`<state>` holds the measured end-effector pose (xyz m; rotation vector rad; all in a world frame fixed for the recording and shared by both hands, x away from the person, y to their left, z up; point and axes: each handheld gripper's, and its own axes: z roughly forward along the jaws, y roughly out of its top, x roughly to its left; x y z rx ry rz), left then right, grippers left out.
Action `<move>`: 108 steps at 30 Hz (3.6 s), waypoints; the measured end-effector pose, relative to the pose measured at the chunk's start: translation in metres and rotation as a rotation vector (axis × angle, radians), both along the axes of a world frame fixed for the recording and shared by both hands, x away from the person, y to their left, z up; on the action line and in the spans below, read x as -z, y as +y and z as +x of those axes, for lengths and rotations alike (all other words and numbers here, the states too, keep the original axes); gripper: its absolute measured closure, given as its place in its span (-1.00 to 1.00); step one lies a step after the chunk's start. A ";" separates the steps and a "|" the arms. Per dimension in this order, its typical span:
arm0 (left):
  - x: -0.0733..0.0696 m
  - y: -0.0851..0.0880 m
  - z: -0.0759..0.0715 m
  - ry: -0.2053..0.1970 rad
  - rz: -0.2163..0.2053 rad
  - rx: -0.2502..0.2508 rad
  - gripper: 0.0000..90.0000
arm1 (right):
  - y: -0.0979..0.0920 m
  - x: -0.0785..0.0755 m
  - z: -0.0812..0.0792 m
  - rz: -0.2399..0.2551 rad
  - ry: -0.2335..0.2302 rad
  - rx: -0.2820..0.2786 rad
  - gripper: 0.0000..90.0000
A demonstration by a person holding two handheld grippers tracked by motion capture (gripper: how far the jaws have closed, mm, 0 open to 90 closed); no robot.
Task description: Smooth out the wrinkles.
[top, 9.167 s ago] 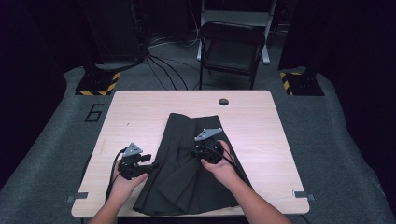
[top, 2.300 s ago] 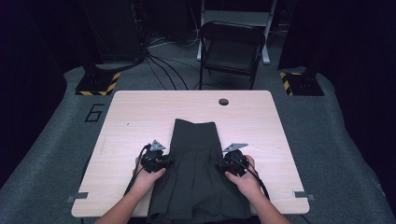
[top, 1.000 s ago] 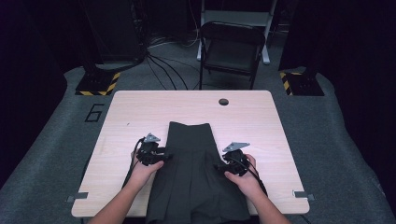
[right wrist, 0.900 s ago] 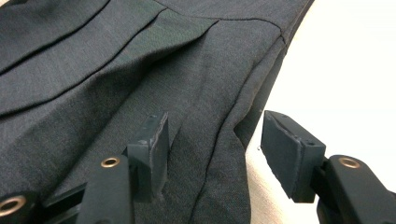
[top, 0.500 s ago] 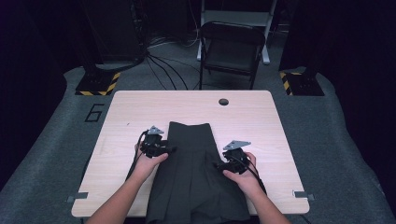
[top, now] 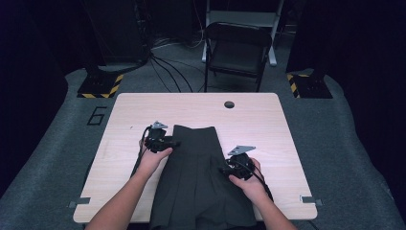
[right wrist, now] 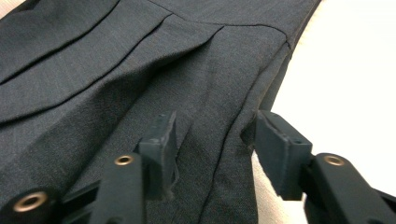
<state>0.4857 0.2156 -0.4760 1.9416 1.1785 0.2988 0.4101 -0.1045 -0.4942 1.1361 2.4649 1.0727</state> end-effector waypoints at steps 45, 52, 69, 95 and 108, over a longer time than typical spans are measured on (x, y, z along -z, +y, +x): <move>0.039 -0.017 0.053 0.052 0.059 -0.038 -0.30 | -0.005 0.014 0.000 -0.020 0.030 -0.026 0.39; 0.040 -0.021 0.055 0.052 0.066 -0.036 -0.29 | -0.006 0.014 -0.001 -0.014 0.028 -0.031 0.35; 0.028 -0.021 0.057 0.037 0.045 -0.060 0.65 | -0.008 0.013 -0.009 -0.006 0.016 -0.029 0.29; -0.022 -0.033 0.059 -0.091 0.038 0.006 0.87 | -0.008 0.003 -0.012 0.003 -0.057 0.002 0.18; -0.057 -0.036 0.063 -0.154 0.009 0.014 0.87 | 0.001 -0.013 -0.019 0.081 -0.092 -0.053 0.16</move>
